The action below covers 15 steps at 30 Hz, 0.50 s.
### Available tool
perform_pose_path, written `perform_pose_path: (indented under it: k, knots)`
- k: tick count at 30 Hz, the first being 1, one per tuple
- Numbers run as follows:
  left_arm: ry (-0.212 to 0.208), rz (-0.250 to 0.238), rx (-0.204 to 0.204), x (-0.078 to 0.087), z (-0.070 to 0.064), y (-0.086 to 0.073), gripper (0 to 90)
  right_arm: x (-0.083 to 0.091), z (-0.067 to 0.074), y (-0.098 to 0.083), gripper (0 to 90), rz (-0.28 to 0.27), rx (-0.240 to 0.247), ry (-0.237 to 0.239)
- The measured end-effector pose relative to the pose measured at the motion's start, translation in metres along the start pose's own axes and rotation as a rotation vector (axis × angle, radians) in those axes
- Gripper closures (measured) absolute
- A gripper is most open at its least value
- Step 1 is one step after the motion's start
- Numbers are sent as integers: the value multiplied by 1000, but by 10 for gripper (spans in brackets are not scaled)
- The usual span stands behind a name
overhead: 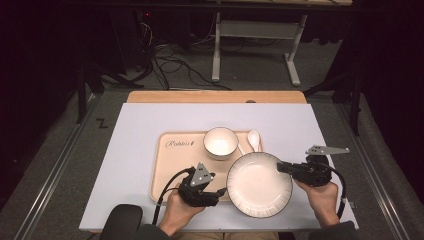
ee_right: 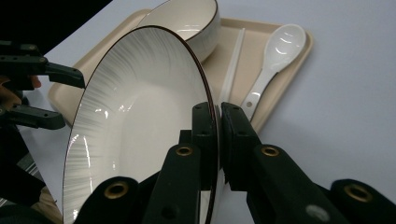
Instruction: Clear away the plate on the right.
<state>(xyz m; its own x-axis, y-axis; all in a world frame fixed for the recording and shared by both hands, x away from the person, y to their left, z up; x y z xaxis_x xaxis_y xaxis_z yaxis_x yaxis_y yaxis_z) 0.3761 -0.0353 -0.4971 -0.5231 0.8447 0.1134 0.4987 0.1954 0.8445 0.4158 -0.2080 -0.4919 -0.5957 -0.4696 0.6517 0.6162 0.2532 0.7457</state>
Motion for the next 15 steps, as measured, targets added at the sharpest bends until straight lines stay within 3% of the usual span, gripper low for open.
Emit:
perform_pose_path:
  k: [8, 15]
  knots:
    - [26, -10, 31, 5, 5, 0, 444, -14, 22, 8, 862, 11, 62, 49]
    - [50, -19, 59, 6, 10, 0, 548, -22, 38, 16, 861, 4, 99, 83]
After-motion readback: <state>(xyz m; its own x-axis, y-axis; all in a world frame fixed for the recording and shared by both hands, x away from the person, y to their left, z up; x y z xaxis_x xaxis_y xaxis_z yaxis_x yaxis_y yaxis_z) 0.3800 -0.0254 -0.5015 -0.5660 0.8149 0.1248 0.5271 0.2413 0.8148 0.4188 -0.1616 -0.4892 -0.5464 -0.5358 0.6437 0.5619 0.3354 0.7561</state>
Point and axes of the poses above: each handheld gripper's, and its own axes: x roughly backward along the jaws, y roughly out of its top, z roughly to its left, the point moved 10 cm from there along -x, roughly forward along the jaws, and after that the axes turned 14 degrees about -y, right-handed, at the moved point
